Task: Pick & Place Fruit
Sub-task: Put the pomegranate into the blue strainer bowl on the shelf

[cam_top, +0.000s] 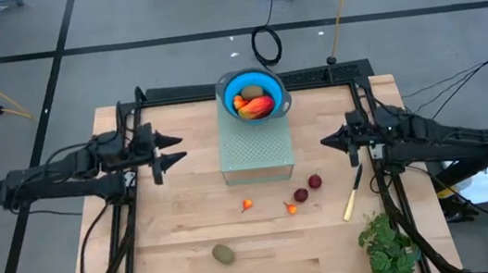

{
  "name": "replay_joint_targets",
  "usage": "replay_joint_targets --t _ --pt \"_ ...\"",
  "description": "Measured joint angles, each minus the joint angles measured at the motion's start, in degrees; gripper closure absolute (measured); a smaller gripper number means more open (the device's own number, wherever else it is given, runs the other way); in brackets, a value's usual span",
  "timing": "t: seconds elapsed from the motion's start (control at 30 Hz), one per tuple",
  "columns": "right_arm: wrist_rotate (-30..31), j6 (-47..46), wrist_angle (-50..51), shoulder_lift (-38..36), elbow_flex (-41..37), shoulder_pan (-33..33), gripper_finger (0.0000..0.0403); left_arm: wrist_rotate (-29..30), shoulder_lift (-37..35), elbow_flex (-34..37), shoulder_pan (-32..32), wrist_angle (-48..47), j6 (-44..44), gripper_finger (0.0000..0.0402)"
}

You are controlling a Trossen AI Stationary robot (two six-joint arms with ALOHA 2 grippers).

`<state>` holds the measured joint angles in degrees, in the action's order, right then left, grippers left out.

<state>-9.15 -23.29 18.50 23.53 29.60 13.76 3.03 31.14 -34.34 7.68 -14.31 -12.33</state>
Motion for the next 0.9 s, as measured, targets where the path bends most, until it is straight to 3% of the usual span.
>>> replay_joint_targets --t 0.23,0.47,0.9 --pt "0.1 -0.1 7.9 8.0 9.6 -1.8 0.0403 -0.6 -4.2 3.1 0.0 0.1 1.6 0.0167" --pt "3.5 -4.9 12.8 15.6 15.6 -8.3 0.0403 -1.6 -7.7 5.1 0.0 0.0 3.2 0.0167" --pt "8.1 -23.4 16.2 26.9 21.4 -20.9 0.0403 -3.4 -10.7 5.8 0.0 -0.9 7.0 0.0167"
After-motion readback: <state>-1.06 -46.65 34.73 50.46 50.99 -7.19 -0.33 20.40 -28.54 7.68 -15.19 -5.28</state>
